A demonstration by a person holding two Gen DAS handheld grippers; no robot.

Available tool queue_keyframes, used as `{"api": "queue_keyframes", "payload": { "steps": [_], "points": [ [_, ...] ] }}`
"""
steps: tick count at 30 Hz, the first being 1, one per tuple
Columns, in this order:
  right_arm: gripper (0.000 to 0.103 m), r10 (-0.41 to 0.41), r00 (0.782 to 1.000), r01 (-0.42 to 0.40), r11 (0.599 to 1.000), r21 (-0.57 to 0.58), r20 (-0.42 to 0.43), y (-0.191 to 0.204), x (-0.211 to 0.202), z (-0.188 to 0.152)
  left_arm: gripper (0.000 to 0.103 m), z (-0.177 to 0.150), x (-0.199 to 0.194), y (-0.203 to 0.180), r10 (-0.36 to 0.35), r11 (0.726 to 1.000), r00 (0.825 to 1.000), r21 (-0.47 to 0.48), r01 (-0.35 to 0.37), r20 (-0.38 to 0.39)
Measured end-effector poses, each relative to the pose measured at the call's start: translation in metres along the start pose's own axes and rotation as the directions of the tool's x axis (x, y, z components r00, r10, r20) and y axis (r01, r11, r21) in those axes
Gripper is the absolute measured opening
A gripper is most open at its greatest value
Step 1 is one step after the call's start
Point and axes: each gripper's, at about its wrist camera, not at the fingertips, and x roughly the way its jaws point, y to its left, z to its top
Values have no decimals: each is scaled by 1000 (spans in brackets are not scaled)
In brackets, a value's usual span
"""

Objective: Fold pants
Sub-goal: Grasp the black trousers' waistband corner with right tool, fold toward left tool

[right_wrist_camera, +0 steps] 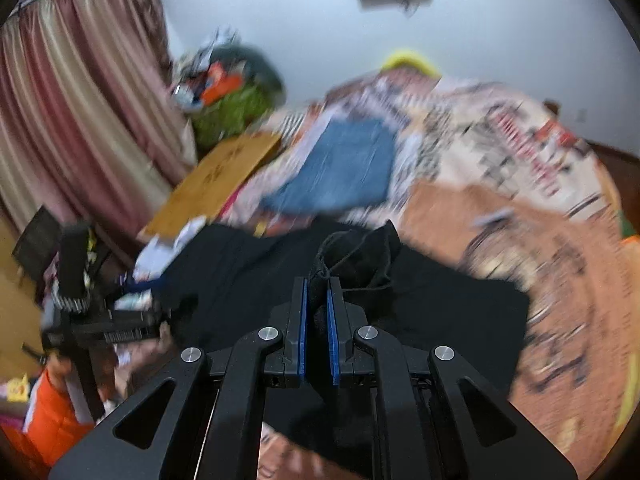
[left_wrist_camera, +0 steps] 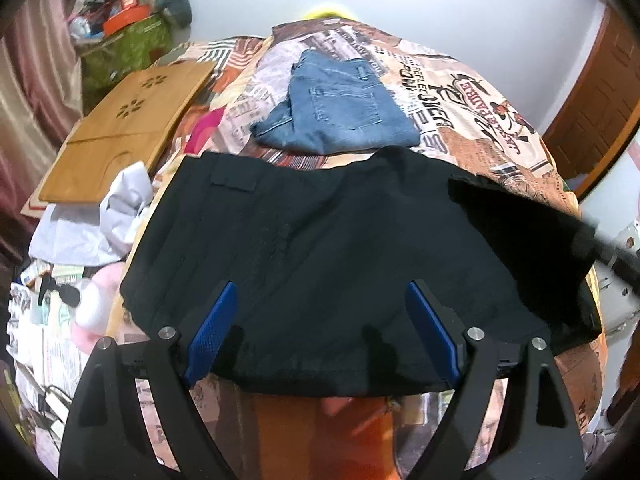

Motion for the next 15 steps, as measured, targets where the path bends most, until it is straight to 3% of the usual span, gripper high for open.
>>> {"api": "queue_keyframes", "payload": {
  "steps": [7, 9, 11, 15],
  "points": [
    [12, -48, 996, 43, 997, -67, -78, 14, 21, -25, 86, 2, 8, -11, 2, 1000, 1000, 19, -1, -22],
    [21, -56, 996, 48, 993, -104, -75, 18, 16, -25, 86, 6, 7, -21, 0, 999, 1000, 39, 1, -11],
    [50, -82, 994, 74, 991, -115, -69, 17, 13, -24, 86, 9, 6, -30, -7, 998, 1000, 57, 7, 0],
    [52, -102, 995, 102, 993, -67, -6, -4, -10, -17, 86, 23, 5, -56, -34, 993, 999, 113, 31, 18]
  ]
}}
